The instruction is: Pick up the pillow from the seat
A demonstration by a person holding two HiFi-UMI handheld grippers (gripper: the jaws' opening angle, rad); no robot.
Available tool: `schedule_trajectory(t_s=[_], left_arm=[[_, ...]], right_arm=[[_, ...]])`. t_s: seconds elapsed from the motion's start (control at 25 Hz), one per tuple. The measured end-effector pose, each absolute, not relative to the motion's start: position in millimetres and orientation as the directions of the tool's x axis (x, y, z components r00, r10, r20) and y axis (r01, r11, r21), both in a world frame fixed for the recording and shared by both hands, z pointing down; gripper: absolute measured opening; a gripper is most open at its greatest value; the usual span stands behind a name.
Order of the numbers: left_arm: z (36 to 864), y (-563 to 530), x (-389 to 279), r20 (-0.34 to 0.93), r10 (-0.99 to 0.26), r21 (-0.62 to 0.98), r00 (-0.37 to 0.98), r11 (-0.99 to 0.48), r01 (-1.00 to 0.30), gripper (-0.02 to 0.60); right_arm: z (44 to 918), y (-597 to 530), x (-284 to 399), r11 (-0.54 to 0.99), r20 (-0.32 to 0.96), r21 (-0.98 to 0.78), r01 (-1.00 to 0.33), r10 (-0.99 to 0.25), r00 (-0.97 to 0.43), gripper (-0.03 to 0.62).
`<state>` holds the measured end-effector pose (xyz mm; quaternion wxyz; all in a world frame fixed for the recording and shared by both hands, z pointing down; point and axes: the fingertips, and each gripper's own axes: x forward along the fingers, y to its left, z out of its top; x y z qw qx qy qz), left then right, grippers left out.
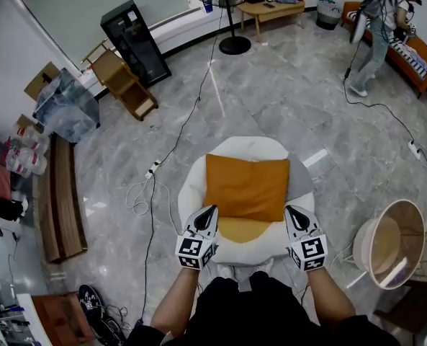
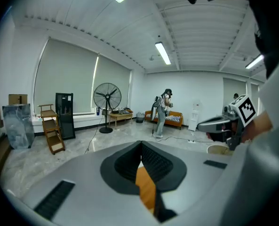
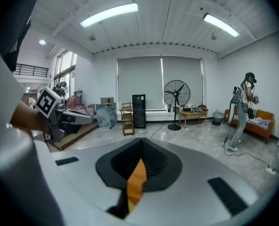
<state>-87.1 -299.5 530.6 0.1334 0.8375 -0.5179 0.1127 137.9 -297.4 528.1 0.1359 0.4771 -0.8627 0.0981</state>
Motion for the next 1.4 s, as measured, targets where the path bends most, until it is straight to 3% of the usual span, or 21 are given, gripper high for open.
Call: schedule_trajectory(t_s=[0.44, 0.56, 0.68, 0.88, 0.96, 1.4], left_arm=[[636, -339, -125, 0.509, -0.78, 0.084, 0.363, -0.375, -0.923, 0.017], [676, -349, -136, 0.557, -0.754, 0.097, 0.348, -0.357, -0.929, 0.101], [715, -355, -144, 0.585, -0.729, 0.155, 0.356, -0.33, -0.931, 0.335], [774, -375, -153, 0.626, -0.696, 0.213, 0.35, -0.279, -0.936, 0.54], [801, -379, -163, 0.65, -0.684, 0.211, 0.333, -0.258, -0.943, 0.593], [959, -416, -197, 0.764, -0.575, 0.185, 0.293, -0.24, -0.953, 0.595]], right_arm=[[638, -343, 127, 0.421, 0.462, -0.208, -0.883, -0.753, -0.468, 0.008], [675, -351, 127, 0.382, 0.509, -0.222, -0.897, -0.739, -0.441, 0.014], [717, -352, 125, 0.362, 0.556, -0.271, -0.892, -0.698, -0.452, 0.246], [775, -372, 139, 0.305, 0.584, -0.284, -0.909, -0.697, -0.416, 0.572], [801, -380, 145, 0.265, 0.599, -0.286, -0.921, -0.7, -0.388, 0.589], [980, -417, 171, 0.135, 0.738, -0.343, -0.93, -0.574, -0.355, 0.591]])
